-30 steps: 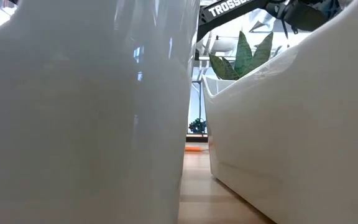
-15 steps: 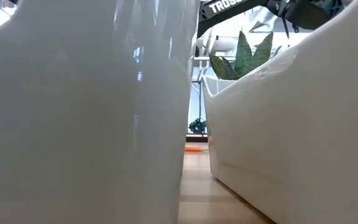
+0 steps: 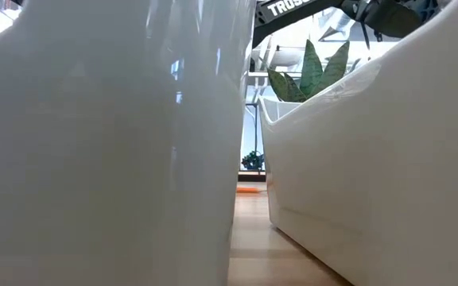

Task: Sort pens & pencils
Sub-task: Put the pencil into the right gray bin

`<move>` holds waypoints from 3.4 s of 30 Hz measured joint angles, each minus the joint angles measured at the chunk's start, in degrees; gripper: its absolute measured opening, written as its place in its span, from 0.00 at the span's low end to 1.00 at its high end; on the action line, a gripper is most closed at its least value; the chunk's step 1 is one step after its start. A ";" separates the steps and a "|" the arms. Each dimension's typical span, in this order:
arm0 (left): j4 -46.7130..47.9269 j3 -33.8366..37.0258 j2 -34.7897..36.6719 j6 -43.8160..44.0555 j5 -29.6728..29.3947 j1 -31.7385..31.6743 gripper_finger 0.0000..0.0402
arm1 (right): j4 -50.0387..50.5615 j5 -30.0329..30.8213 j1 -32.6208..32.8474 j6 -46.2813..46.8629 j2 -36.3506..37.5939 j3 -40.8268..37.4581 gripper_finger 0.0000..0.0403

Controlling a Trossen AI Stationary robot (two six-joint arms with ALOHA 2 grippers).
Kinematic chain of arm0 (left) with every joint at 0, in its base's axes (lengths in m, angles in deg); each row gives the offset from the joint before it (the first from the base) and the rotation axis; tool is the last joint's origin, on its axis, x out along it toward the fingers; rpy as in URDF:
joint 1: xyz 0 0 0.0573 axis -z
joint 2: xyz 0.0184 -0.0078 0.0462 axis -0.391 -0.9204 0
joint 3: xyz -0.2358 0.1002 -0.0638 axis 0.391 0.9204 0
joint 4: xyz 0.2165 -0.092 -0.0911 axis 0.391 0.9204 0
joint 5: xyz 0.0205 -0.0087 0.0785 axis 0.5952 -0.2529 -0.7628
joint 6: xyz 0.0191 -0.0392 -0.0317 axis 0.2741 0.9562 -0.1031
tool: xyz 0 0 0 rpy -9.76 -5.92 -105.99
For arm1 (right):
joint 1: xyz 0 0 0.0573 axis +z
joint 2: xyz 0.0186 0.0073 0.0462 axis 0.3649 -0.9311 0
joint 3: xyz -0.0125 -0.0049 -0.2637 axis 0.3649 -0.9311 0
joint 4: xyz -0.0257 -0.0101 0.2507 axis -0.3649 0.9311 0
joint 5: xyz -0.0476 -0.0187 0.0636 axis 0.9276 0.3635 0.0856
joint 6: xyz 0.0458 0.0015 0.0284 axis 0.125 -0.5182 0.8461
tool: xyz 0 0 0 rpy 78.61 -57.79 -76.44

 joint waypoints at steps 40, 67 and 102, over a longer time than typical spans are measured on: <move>2.71 0.00 -0.02 0.31 -0.28 0.00 0.20 | 8.36 0.35 -1.94 -0.17 0.05 7.63 0.12; 12.85 0.00 -0.07 14.10 -4.41 0.00 0.20 | 19.97 -0.12 -0.01 4.98 19.40 17.49 0.12; 18.96 0.00 -0.07 7.12 7.45 0.00 0.20 | 35.46 26.55 32.85 72.05 15.94 17.28 0.12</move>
